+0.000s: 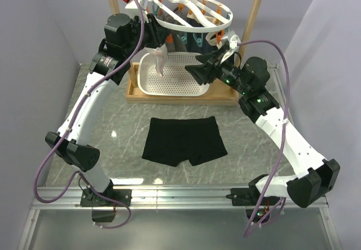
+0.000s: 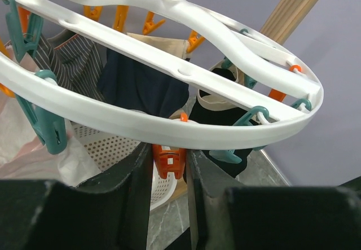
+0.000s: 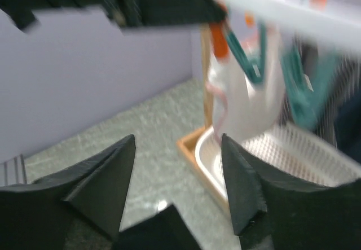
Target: Clip the underwear to the hanger
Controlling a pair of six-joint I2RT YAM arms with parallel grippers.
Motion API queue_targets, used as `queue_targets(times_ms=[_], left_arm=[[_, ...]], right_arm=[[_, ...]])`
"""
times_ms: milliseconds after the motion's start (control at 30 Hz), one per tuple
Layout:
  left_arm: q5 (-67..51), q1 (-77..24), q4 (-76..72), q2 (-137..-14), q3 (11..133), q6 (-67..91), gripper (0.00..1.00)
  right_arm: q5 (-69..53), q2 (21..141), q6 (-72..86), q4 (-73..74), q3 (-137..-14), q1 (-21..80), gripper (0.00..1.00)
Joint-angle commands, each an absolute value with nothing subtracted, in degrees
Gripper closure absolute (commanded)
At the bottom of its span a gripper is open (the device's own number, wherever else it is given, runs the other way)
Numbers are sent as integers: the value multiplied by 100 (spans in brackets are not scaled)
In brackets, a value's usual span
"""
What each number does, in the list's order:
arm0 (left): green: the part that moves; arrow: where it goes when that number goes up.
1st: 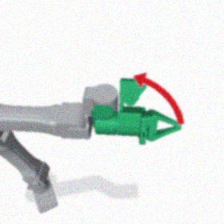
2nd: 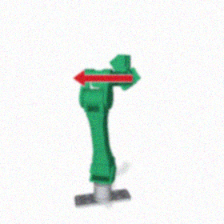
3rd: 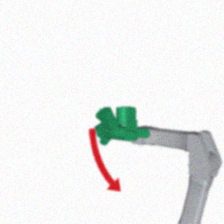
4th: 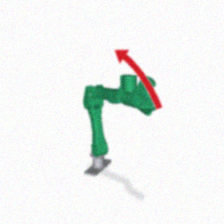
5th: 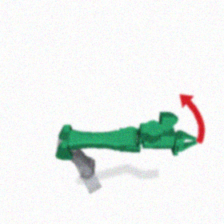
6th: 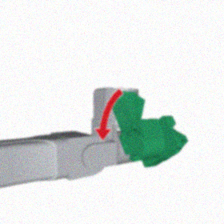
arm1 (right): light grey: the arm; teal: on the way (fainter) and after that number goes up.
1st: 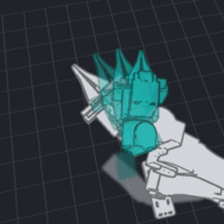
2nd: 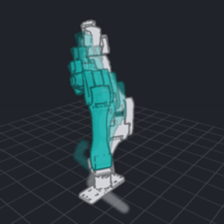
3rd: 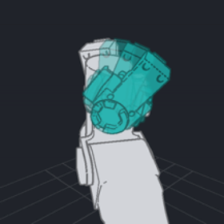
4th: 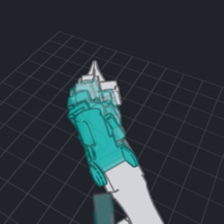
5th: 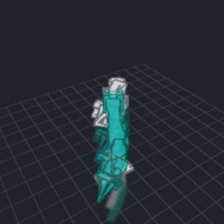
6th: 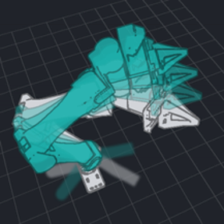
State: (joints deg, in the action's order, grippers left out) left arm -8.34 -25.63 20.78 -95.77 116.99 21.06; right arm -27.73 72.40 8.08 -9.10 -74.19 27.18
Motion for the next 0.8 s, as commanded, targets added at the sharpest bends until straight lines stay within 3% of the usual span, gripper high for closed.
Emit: queue_targets(times_ms=[0,267,767], left_arm=[[-984,-2566,1854,-9352,11654,2259,100],[-1037,-2558,1811,-9308,11558,2294,100],[-1213,-2522,1811,-9211,11444,2373,100]], right_arm=[[-2961,7479,861,-1564,-8024,2892,35],[-2971,8331,581,-1635,-8709,3137,39],[-2637,9044,-360,-2751,-9017,3146,38]])
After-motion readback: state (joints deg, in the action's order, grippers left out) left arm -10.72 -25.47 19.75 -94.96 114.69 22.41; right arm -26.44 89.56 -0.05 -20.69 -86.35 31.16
